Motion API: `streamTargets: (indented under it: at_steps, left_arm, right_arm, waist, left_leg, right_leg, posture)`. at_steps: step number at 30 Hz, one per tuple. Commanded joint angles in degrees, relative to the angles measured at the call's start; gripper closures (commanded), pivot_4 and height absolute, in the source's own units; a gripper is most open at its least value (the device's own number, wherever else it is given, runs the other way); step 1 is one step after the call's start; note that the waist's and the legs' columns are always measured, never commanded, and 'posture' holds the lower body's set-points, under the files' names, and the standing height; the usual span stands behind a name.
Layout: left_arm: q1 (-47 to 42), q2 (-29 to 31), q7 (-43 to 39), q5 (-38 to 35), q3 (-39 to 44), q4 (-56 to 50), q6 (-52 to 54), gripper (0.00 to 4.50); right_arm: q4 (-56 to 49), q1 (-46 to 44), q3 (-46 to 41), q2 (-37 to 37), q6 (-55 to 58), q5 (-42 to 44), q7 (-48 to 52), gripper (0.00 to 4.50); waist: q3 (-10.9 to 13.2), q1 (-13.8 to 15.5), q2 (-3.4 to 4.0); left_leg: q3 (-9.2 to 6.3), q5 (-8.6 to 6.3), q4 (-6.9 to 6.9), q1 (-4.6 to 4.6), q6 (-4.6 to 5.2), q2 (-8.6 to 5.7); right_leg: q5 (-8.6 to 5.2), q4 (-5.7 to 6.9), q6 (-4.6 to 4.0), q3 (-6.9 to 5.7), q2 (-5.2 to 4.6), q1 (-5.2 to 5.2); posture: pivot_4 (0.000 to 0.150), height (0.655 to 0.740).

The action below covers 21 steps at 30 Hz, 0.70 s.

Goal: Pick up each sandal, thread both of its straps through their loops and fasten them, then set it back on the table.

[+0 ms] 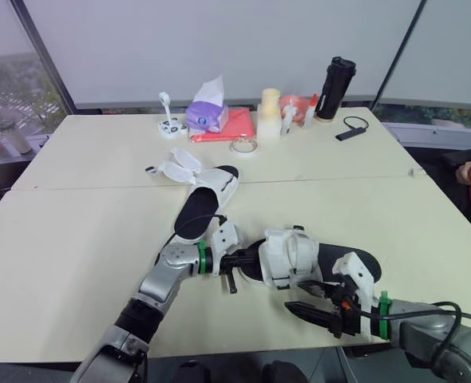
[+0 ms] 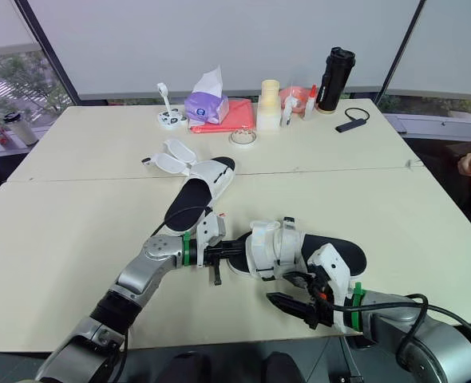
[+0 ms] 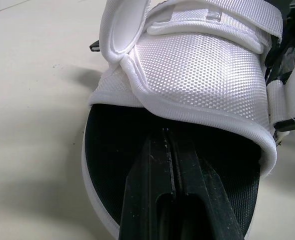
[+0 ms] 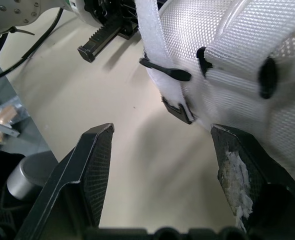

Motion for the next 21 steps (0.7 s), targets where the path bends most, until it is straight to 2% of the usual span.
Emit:
streamTargets:
  at_steps: [1, 7, 10, 13, 14, 15, 21]
  left_arm:
    - [3.7, 1.3, -0.8, 2.5, -2.8, 4.0, 4.0, 4.50]
    - [4.5, 0.8, 0.4, 2.3, -2.5, 3.7, 4.6, 4.50]
    - [4.8, 1.1, 0.3, 2.1, -2.4, 3.3, 5.0, 4.50]
    - [5.0, 1.8, -0.2, 2.4, -2.6, 3.6, 5.0, 4.50]
    - [5.0, 2.1, -0.2, 2.7, -2.7, 3.9, 4.8, 4.50]
    - [5.0, 2.2, -0.2, 2.9, -2.8, 4.2, 4.8, 4.50]
    - [4.6, 2.5, 0.7, 5.2, -3.8, 6.8, 2.4, 4.50]
  right_arm:
    - [0.1, -1.3, 1.1, 2.3, -0.7, 1.3, -0.8, 1.26]
    - [0.6, -2.0, 2.9, 7.0, -0.6, 2.2, -2.7, 1.26]
    - [0.9, -2.0, 2.6, 6.9, -0.7, 2.1, -2.5, 2.14]
    - [1.2, -1.8, 2.5, 6.6, -0.5, 2.3, -2.2, 3.55]
    - [1.2, -1.7, 2.4, 6.5, -0.2, 2.6, -2.2, 4.14]
    - [1.2, -1.6, 2.2, 6.4, 0.1, 2.8, -2.2, 4.47]
    - [-0.5, -0.1, 1.3, 4.7, 2.6, 5.7, -1.4, 4.47]
  waist:
    - [0.0, 0.0, 0.00]
    - [-0.1, 0.0, 0.01]
    - [-0.1, 0.0, 0.00]
    - [-0.1, 0.0, 0.01]
    - [-0.1, 0.0, 0.01]
    - [-0.1, 0.0, 0.01]
    - [-0.1, 0.0, 0.00]
  left_leg:
    - [0.00, 0.00, 0.00, 0.01, 0.00, 0.00]
    - [-0.01, 0.00, 0.02, 0.06, 0.00, 0.01]
    - [0.00, 0.00, 0.03, 0.09, 0.00, 0.01]
    - [-0.01, 0.00, 0.01, 0.12, 0.00, 0.01]
    - [-0.01, 0.00, 0.00, 0.13, 0.00, 0.01]
    - [0.00, 0.00, 0.00, 0.14, 0.00, 0.01]
    - [0.01, 0.00, -0.03, 0.38, 0.01, 0.01]
  right_leg:
    - [0.00, 0.00, -0.01, 0.00, 0.00, 0.01]
    - [0.00, 0.04, -0.01, 0.02, 0.00, 0.05]
    - [0.00, 0.05, -0.01, 0.04, -0.01, 0.08]
    - [0.01, 0.06, 0.02, 0.04, 0.00, 0.08]
    - [0.02, 0.07, 0.02, 0.04, 0.00, 0.09]
    - [0.02, 0.08, 0.02, 0.04, 0.01, 0.09]
    - [-0.01, 0.08, -0.01, 0.04, 0.02, 0.30]
  posture:
    - [0.150, 0.7400]
    - [0.150, 0.7400]
    - [0.150, 0.7400]
    - [0.150, 0.7400]
    - [0.150, 0.7400]
    - [0.150, 0.7400]
    - [0.150, 0.7400]
